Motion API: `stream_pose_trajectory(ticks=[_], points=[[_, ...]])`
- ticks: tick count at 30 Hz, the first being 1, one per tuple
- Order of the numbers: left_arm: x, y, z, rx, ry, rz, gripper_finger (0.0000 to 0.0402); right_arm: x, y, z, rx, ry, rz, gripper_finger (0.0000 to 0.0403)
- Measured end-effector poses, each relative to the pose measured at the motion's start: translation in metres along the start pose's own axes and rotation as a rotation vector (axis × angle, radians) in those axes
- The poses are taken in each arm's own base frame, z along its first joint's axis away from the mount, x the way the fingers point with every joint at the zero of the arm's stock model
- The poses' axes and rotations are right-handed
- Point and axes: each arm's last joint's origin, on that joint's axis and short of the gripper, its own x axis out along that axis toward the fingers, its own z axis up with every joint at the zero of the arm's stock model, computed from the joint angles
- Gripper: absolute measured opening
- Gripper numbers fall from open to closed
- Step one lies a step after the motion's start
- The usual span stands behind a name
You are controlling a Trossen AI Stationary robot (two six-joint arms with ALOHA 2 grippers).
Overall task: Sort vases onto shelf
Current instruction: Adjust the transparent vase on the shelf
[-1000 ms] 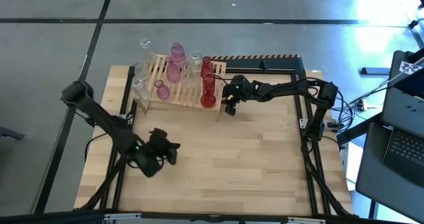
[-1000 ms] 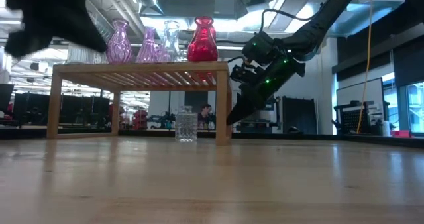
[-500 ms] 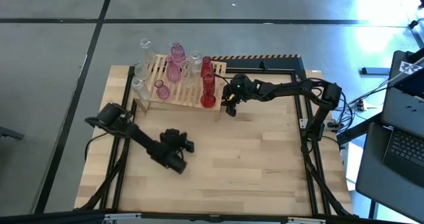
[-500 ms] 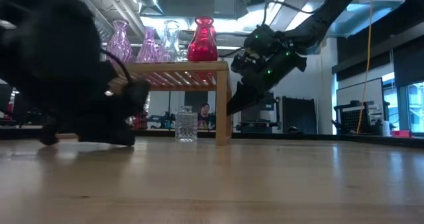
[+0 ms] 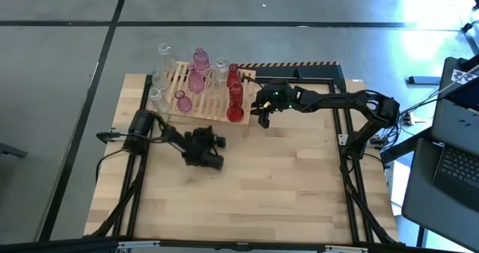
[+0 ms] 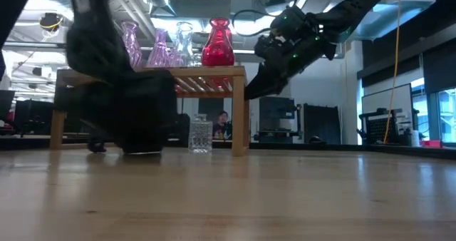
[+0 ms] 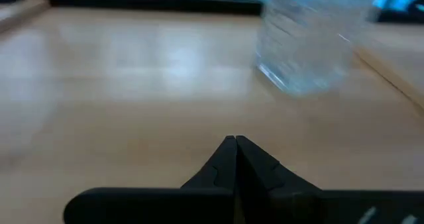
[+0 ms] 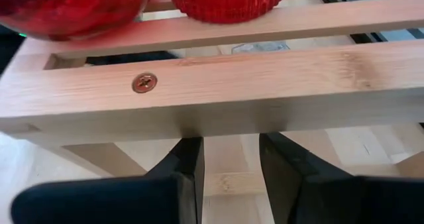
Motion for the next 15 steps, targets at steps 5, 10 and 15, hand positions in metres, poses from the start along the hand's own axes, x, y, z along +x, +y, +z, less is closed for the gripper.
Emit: stream_pose_trajectory(ticks=[5,10,15], points=[[0.03,-0.008,0.007,-0.001,-0.017,0.044,0.0,-0.007,0.002,0.001,0.009,0.025,0.004,0.0097],[0.059,-0.016,0.017,0.005,-0.014,0.057,0.0,-0.009,0.003,0.0,0.012,0.042,0.008,0.0097],[0.076,-0.018,0.026,0.061,-0.005,0.061,0.0,-0.009,0.003,0.0,0.011,0.04,0.024,0.0097]])
